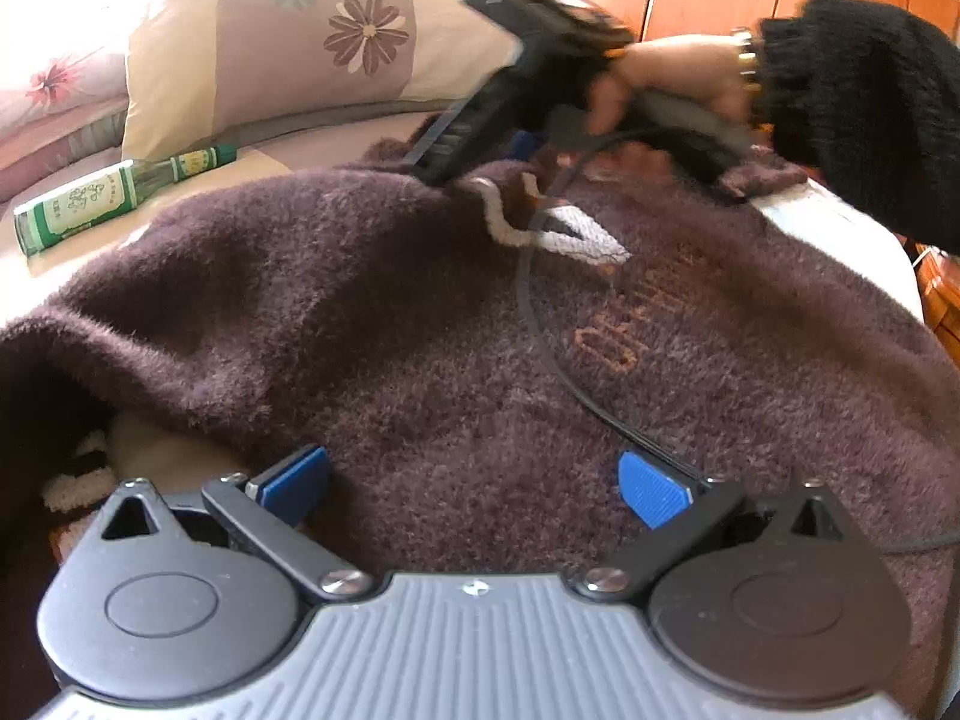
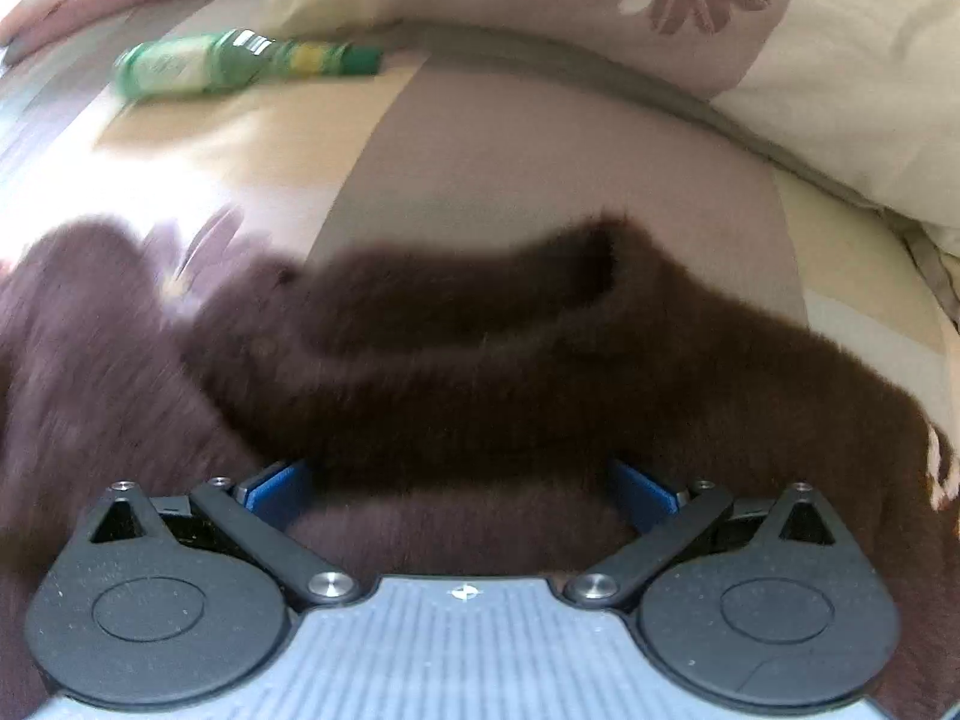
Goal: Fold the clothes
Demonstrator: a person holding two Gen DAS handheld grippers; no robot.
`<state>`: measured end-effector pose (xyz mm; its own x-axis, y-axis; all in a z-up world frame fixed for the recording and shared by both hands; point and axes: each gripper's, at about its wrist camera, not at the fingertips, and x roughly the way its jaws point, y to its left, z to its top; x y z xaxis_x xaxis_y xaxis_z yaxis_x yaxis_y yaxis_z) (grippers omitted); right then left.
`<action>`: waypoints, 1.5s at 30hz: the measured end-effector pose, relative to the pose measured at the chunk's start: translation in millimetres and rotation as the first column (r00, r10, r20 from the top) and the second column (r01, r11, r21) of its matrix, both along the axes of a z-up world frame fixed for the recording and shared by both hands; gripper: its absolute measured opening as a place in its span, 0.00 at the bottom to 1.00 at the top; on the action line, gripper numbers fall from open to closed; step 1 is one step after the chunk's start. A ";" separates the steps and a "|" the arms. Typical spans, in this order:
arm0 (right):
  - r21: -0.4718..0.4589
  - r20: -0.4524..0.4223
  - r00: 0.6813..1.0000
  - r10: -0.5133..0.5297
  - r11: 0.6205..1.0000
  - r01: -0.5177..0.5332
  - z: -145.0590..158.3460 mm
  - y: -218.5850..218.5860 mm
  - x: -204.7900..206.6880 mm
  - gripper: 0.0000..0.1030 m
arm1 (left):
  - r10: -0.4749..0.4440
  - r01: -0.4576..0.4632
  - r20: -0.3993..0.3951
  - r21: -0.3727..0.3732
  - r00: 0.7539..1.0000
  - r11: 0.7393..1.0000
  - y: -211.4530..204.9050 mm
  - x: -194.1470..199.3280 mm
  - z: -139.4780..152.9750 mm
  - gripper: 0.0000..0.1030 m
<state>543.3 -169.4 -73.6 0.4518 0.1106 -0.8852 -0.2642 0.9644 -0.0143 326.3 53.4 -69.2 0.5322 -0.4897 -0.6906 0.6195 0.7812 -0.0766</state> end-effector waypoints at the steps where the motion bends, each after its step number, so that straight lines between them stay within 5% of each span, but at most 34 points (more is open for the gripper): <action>1: 0.004 0.030 0.999 -0.020 1.000 0.020 -2.1 3.5 4.8 1.00 | 0.000 0.000 0.001 -0.001 1.000 1.000 -0.1 -0.8 -0.7 0.99; 7: 0.062 0.142 0.985 -0.099 0.994 0.091 -4.0 12.2 33.1 1.00 | 0.002 -0.002 0.000 -0.011 1.000 1.000 0.3 -2.3 -3.7 0.99; 11: 0.070 0.116 0.989 -0.091 0.994 0.083 5.5 9.3 22.0 1.00 | 0.007 -0.007 -0.002 -0.021 1.000 1.000 0.5 -4.3 -3.1 0.99; 15: 0.182 0.057 0.995 -0.082 0.981 0.070 29.9 2.6 0.5 1.00 | 0.007 -0.007 0.002 -0.010 1.000 1.000 -1.6 -4.9 -3.8 0.99; 21: 0.262 0.064 0.997 -0.039 0.965 0.021 44.4 41.6 6.8 1.00 | 0.003 -0.003 0.002 -0.002 1.000 1.000 -2.3 -3.9 -3.6 0.99; 26: 0.085 -0.077 0.997 0.010 0.996 -0.004 11.8 76.0 14.0 1.00 | -0.018 0.018 0.008 0.025 1.000 1.000 -2.6 -7.4 -2.5 0.99; 31: 0.024 -0.113 0.994 -0.013 1.000 0.016 7.1 84.2 13.3 1.00 | -0.026 0.026 0.016 0.039 1.000 0.999 -4.2 -11.2 -2.6 0.99; 36: -0.051 -0.013 0.996 -0.085 0.995 0.085 -1.4 101.9 34.4 1.00 | -0.022 0.021 0.016 0.033 1.000 0.999 -3.7 -11.3 -3.2 0.99; 41: 0.058 0.112 0.979 -0.172 0.984 0.166 -1.0 87.6 45.7 1.00 | -0.011 0.011 0.018 0.029 1.000 1.000 -3.6 -13.4 -3.2 0.99; 45: 0.220 0.091 0.967 -0.239 0.952 0.215 8.8 61.1 32.4 1.00 | -0.012 0.011 0.018 0.028 1.000 1.000 -3.8 -15.6 -2.5 0.99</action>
